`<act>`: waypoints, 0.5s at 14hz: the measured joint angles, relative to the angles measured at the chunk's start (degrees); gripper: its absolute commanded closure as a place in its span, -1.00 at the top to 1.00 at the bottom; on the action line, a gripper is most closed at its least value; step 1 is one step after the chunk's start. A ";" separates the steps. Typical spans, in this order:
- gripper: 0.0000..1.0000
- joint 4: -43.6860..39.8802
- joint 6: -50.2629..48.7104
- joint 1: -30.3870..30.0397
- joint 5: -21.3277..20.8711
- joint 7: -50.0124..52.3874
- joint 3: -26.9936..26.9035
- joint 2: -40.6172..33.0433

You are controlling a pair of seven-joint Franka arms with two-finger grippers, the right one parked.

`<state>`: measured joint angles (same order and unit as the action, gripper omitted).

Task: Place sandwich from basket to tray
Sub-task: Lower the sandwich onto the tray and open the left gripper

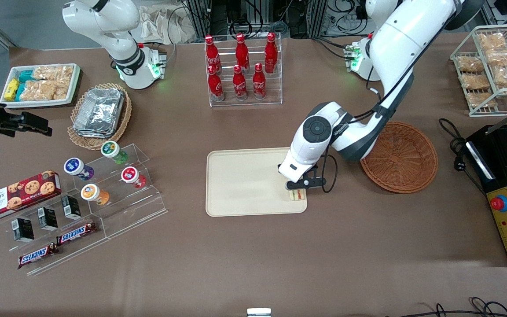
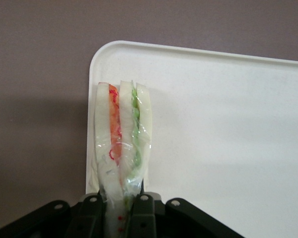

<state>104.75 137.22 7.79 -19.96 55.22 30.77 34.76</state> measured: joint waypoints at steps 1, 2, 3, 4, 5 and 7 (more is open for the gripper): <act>-0.85 -0.01 0.57 0.00 -1.60 0.95 0.01 1.05; 0.49 -0.06 0.81 0.01 -2.65 1.75 0.02 1.80; 0.99 -0.25 0.93 0.00 -3.02 2.06 0.11 2.01; 1.00 -0.41 0.92 0.01 -3.19 2.21 0.22 1.98; 1.00 -0.53 0.92 0.01 -3.30 2.40 0.27 1.98; 1.00 -1.09 0.93 0.01 -3.43 3.18 0.29 1.96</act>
<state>103.66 138.15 7.80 -23.39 58.40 31.06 36.72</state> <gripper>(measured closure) 0.555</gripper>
